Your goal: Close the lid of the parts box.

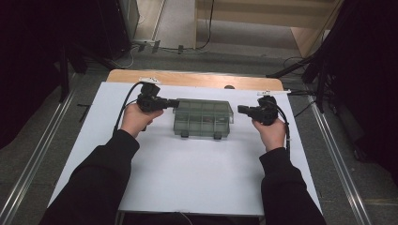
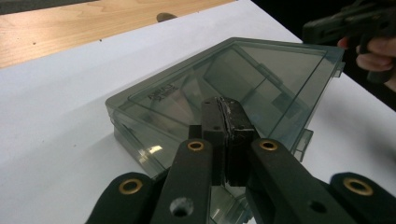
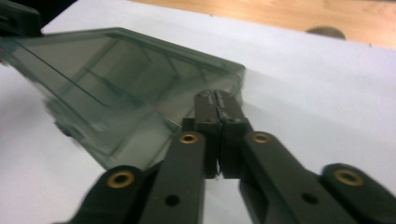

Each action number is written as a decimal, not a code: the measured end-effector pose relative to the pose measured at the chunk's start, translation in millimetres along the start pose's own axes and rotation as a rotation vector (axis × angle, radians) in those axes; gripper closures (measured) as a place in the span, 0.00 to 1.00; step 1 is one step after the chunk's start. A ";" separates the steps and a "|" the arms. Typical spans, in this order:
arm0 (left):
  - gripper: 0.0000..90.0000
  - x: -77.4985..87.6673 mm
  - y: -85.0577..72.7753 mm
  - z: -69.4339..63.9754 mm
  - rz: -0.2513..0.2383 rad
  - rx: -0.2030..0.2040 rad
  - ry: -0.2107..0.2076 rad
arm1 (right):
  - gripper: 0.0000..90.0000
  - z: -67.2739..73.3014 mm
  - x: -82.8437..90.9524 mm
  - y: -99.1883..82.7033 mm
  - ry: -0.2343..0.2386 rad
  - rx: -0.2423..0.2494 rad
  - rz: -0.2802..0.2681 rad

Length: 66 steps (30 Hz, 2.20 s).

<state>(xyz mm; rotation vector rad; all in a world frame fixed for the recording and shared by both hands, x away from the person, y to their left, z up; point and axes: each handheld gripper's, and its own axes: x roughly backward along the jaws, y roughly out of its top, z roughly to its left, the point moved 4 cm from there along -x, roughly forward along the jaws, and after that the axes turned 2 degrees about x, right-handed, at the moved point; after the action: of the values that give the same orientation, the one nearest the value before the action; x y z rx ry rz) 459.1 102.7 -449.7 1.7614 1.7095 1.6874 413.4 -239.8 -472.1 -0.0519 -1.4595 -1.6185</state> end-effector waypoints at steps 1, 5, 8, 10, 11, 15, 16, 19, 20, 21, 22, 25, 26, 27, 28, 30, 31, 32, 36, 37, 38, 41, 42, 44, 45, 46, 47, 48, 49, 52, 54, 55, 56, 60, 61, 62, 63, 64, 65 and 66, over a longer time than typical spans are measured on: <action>0.98 0.5 -1.2 -0.5 0.008 -0.009 0.007 | 1.00 4.0 1.4 2.2 0.016 0.005 0.001; 0.99 0.6 -5.2 -3.2 0.006 -0.012 0.007 | 1.00 20.0 -0.9 7.9 0.041 0.030 0.011; 0.98 1.5 -8.6 -5.2 0.011 -0.023 0.011 | 1.00 28.4 -4.8 8.2 0.049 0.040 0.030; 0.98 2.5 -10.4 -7.1 0.008 -0.026 0.011 | 1.00 33.4 -5.8 7.4 0.058 0.039 0.046; 0.98 2.7 -11.4 -8.3 0.003 -0.026 0.007 | 1.00 35.6 -6.5 6.5 0.063 0.041 0.051; 0.98 1.9 -17.5 -14.7 0.013 -0.043 0.016 | 1.00 42.2 -9.1 0.8 0.067 0.044 0.071; 0.98 1.8 -19.4 -16.1 0.019 -0.050 0.021 | 1.00 43.2 -9.3 -0.4 0.068 0.047 0.074; 0.98 0.8 -26.0 -19.4 0.028 -0.067 0.026 | 1.00 44.9 -11.4 -5.9 0.070 0.050 0.088; 0.98 0.0 -28.6 -19.9 0.030 -0.067 0.025 | 1.00 44.9 -12.4 -8.1 0.068 0.050 0.098; 0.99 -1.2 -31.1 -19.8 0.030 -0.063 0.025 | 1.00 44.9 -13.5 -10.3 0.067 0.049 0.102; 0.99 -2.2 -33.1 -19.6 0.030 -0.056 0.017 | 1.00 44.3 -15.0 -12.3 0.067 0.048 0.102; 0.98 -4.2 -36.6 -19.3 0.038 -0.053 0.017 | 1.00 42.7 -18.7 -17.7 0.070 0.031 0.114; 0.98 -4.0 -37.1 -19.7 0.034 -0.051 0.016 | 1.00 41.9 -19.6 -19.0 0.074 0.032 0.115; 0.99 -4.2 -37.5 -20.1 0.024 -0.048 0.009 | 1.00 42.2 -20.6 -20.2 0.069 0.029 0.118; 0.98 -4.7 -38.4 -20.3 0.020 -0.049 0.008 | 1.00 42.2 -21.9 -21.1 0.065 0.030 0.116; 0.98 -6.1 -40.3 -20.0 0.022 -0.050 0.006 | 1.00 42.4 -23.3 -22.5 0.064 0.033 0.121; 0.98 -6.8 -41.1 -19.7 0.022 -0.051 0.008 | 1.00 42.3 -24.1 -23.1 0.060 0.034 0.123; 0.98 -7.8 -42.5 -19.2 0.019 -0.052 0.007 | 1.00 42.1 -24.4 -23.4 0.059 0.035 0.122; 0.98 -11.9 -47.9 -17.6 0.033 -0.055 0.013 | 1.00 42.1 -26.7 -25.3 0.056 0.038 0.120; 0.98 -13.5 -49.7 -16.8 0.034 -0.054 0.014 | 1.00 41.6 -27.8 -26.0 0.053 0.045 0.125; 0.99 -14.6 -51.6 -15.5 0.041 -0.055 0.018 | 1.00 41.1 -29.4 -27.2 0.047 0.066 0.131; 0.99 -16.3 -54.4 -13.0 0.041 -0.036 0.007 | 1.00 38.3 -34.2 -31.3 0.053 0.055 0.134; 0.99 -16.4 -54.6 -13.4 0.046 -0.039 0.012 | 1.00 38.5 -34.8 -32.0 0.054 0.052 0.133; 0.99 -17.3 -55.1 -13.7 0.049 -0.047 0.011 | 1.00 38.5 -34.9 -32.0 0.049 0.070 0.136; 0.99 -17.7 -55.2 -13.7 0.050 -0.045 0.013 | 1.00 38.2 -34.6 -32.2 0.047 0.074 0.133; 0.99 -17.9 -55.4 -13.6 0.051 -0.047 0.013 | 1.00 38.0 -34.8 -32.6 0.050 0.068 0.130; 0.99 -18.1 -55.7 -13.6 0.049 -0.047 0.013 | 1.00 37.6 -34.9 -33.1 0.054 0.066 0.126; 0.99 -18.1 -56.1 -13.7 0.049 -0.047 0.011 | 1.00 37.8 -35.1 -33.7 0.056 0.064 0.119; 0.99 -18.2 -56.8 -13.8 0.048 -0.048 0.011 | 1.00 38.0 -35.0 -34.1 0.054 0.063 0.114; 0.99 -20.3 -59.4 -14.8 0.025 -0.055 0.010 | 1.00 38.3 -34.5 -35.3 0.058 0.055 0.111; 0.99 -21.1 -59.7 -17.1 0.021 -0.082 0.031 | 1.00 38.1 -34.7 -36.0 0.061 0.051 0.103; 0.99 -21.0 -59.7 -17.3 0.023 -0.081 0.037 | 1.00 38.0 -34.7 -36.3 0.060 0.051 0.101; 1.00 -20.9 -60.1 -17.0 0.020 -0.071 0.032 | 1.00 37.9 -34.8 -36.7 0.057 0.054 0.095; 1.00 -21.2 -60.9 -17.2 0.009 -0.081 0.035 | 1.00 37.5 -34.9 -38.2 0.065 0.041 0.084; 0.99 -21.3 -61.9 -17.8 -0.001 -0.092 0.037 | 1.00 36.7 -35.1 -38.9 0.075 0.029 0.073; 0.99 -21.1 -62.8 -18.5 -0.010 -0.089 0.045 | 1.00 36.5 -35.3 -40.1 0.081 0.010 0.064; 0.99 -20.6 -62.9 -19.3 -0.010 -0.077 0.051 | 0.99 36.6 -35.4 -41.2 0.085 -0.007 0.051; 0.98 -19.0 -62.0 -19.8 0.001 -0.069 0.051 | 0.92 38.2 -34.5 -42.2 0.107 -0.033 0.049; 0.91 -17.5 -61.0 -21.3 0.007 -0.047 0.034 | 0.89 39.5 -34.1 -42.5 0.122 -0.044 0.046; 0.89 -15.1 -60.9 -22.5 0.026 -0.038 0.029 | 0.86 42.1 -32.8 -42.7 0.134 -0.047 0.062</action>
<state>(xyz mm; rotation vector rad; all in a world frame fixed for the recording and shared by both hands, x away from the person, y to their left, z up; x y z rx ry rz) 410.9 99.0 -495.6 1.7588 1.6617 1.7533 383.1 -192.6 -511.1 -0.0146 -1.3057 -1.5757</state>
